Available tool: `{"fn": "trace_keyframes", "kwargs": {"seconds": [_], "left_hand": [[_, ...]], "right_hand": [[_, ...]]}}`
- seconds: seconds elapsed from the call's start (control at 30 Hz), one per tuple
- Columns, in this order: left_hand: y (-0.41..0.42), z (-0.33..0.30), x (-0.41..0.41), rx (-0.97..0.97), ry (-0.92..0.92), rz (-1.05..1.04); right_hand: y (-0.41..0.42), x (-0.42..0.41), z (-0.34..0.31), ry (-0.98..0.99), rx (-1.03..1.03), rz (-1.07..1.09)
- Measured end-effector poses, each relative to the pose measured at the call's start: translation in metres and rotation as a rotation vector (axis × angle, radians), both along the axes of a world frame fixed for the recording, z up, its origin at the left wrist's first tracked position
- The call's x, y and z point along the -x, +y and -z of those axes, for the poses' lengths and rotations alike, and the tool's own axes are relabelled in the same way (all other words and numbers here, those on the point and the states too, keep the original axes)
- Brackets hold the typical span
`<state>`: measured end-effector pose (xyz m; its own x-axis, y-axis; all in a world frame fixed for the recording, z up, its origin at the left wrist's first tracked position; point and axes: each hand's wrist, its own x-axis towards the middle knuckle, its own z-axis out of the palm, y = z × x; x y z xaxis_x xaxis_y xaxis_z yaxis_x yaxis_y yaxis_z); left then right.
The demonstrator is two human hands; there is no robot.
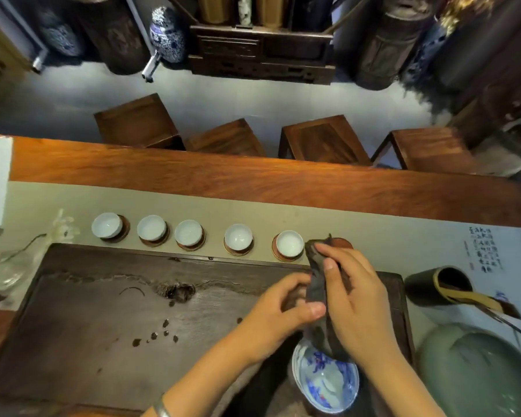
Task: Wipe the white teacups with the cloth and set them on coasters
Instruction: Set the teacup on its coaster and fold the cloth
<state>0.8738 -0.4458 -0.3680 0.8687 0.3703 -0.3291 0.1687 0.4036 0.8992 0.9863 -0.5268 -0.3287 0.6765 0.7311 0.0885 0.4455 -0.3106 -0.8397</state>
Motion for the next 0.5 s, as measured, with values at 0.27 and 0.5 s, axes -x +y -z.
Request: {"fn": "trace_keyframes", "kwargs": {"seconds": [0.27,0.5], "left_hand": [[-0.009,-0.01,0.068,-0.051,0.047,-0.208],[0.003,-0.023,0.127,-0.243,0.006,-0.223]], "right_hand": [[0.002,0.056,-0.021,0.058,-0.023,-0.159],[0.013,0.107,-0.042,-0.004,0.026,-0.152]]}}
